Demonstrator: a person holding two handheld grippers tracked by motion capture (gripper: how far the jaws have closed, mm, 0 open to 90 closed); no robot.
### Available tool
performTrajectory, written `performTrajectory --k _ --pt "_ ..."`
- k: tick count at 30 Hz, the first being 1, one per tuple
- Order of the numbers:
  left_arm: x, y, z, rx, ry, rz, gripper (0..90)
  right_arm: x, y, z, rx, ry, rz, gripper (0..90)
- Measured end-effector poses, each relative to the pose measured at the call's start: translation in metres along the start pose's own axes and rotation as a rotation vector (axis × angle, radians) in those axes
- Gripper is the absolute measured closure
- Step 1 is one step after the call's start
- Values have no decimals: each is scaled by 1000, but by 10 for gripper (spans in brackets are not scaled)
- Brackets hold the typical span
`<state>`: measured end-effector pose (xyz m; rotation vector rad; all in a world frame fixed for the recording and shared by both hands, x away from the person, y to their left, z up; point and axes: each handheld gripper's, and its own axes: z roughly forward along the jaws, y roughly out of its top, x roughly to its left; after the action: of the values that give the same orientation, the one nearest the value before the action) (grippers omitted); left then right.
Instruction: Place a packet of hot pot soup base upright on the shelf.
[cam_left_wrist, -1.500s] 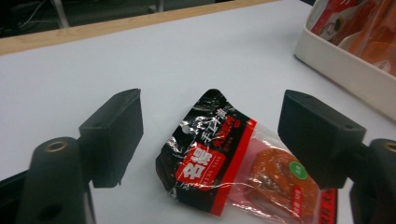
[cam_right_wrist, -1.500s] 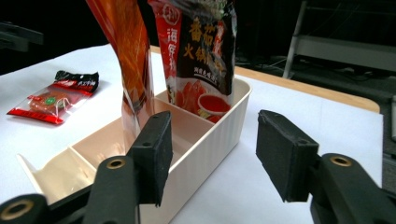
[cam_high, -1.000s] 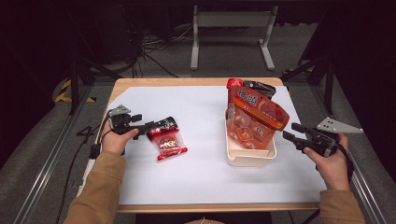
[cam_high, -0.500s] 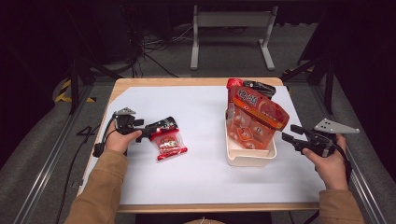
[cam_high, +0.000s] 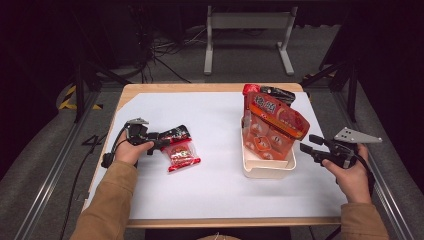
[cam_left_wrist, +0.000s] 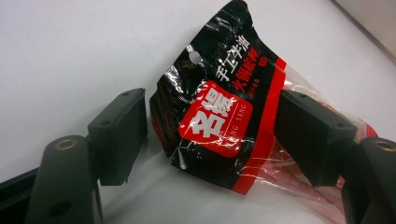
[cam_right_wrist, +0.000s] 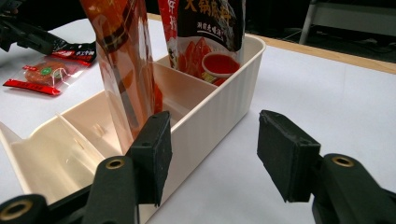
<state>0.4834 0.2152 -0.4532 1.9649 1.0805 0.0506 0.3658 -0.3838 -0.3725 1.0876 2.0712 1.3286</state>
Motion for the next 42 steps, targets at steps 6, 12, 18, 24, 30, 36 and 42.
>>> performTrajectory --k 6,12,18,24,30,36,42 --pt "-3 1 -1 -7 -6 39 346 0 0 0 3 1 -4 452" --pt "-5 0 1 -13 6 51 508 1 -1 2 8 7 -4 452" --pt "-2 0 2 -12 27 42 755 1 -1 2 9 11 -10 453" --pt "-3 0 1 -15 50 49 874 1 -1 2 10 12 -11 455" --pt "-5 1 -3 -36 46 43 886 1 -1 2 12 13 -14 461" --pt "-9 3 -9 -64 31 36 893 1 -1 2 12 14 -14 466" --pt "-15 6 -20 -99 14 41 895 1 -1 0 8 13 -11 469"
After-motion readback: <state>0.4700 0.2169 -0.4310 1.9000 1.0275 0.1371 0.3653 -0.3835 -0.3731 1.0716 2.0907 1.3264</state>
